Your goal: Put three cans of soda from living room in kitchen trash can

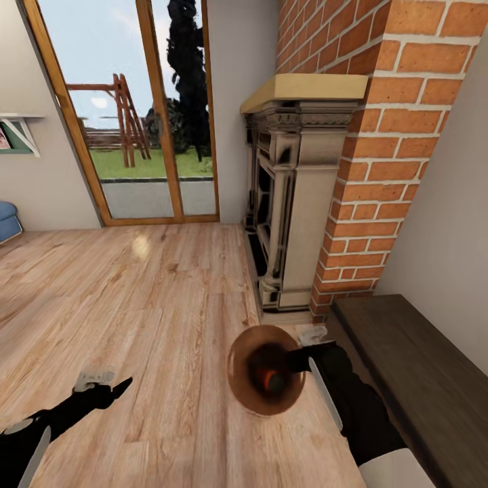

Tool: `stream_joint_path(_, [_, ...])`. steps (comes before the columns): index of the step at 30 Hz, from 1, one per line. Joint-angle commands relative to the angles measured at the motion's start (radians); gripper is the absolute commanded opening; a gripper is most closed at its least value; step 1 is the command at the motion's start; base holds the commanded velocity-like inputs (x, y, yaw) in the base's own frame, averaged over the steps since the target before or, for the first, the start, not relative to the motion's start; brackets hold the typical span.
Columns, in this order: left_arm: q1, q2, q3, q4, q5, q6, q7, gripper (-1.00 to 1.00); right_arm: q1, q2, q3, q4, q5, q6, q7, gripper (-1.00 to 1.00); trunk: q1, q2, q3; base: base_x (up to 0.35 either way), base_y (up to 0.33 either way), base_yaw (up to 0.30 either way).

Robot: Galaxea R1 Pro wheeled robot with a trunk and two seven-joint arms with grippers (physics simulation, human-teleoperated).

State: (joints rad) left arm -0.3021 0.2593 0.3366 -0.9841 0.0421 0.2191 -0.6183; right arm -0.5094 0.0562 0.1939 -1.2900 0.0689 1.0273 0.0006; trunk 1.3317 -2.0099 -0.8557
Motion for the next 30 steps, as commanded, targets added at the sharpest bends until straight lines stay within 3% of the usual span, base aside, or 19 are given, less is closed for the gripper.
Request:
stream_joint_path(1, [0.000,0.000,-0.002,0.043,0.001,-0.051,0.016,1.00,0.024,-0.011,0.000,-0.030,-0.027,-0.040,0.011,-1.00,0.000,0.000,0.000,0.000,0.000,0.000])
stream_joint_path(3, [0.000,0.000,-0.003,0.080,0.001,-0.099,0.026,1.00,0.058,-0.019,-0.001,-0.046,-0.028,-0.099,0.012,-1.00,0.000,0.000,0.000,0.000,0.000,0.000])
stream_joint_path(4, [0.000,-0.001,-0.003,0.109,0.002,-0.147,0.032,1.00,0.097,-0.024,-0.001,-0.057,-0.028,-0.178,0.014,-1.00,0.000,0.000,0.000,0.000,0.000,0.000])
stream_joint_path(9, [0.000,-0.005,-0.004,0.149,0.001,-0.253,0.040,1.00,0.188,-0.035,-0.001,-0.069,-0.030,-0.389,0.019,-1.00,0.000,0.000,0.000,0.000,0.000,0.000])
stream_joint_path(15, [0.008,-0.044,-0.004,0.162,0.004,-0.328,0.041,1.00,0.323,-0.078,-0.001,-0.071,-0.036,-0.657,0.030,-1.00,0.000,0.000,0.000,0.000,0.000,0.000])
stream_joint_path(18, [0.022,-0.051,-0.004,0.163,0.004,-0.359,0.041,1.00,0.370,-0.100,-0.006,-0.067,-0.037,-0.763,0.085,-1.00,0.000,0.000,0.000,0.000,0.000,0.000])
stream_joint_path(20, [0.030,-0.054,-0.004,0.169,0.004,-0.377,0.042,1.00,0.395,-0.112,-0.052,-0.040,-0.037,-0.854,0.148,-1.00,0.000,0.000,0.000,0.000,0.000,0.000])
stream_joint_path(23, [0.034,-0.056,-0.004,0.198,0.005,-0.386,0.043,1.00,0.408,-0.118,-0.119,0.031,-0.037,-0.915,0.187,-1.00,0.000,0.000,0.000,0.000,0.000,0.000])
stream_joint_path(30, [0.035,-0.055,-0.003,0.241,0.005,-0.391,0.043,1.00,0.412,-0.122,-0.160,0.091,-0.037,-0.949,0.201,-1.00,0.000,0.000,0.000,-0.026,0.001,0.000])
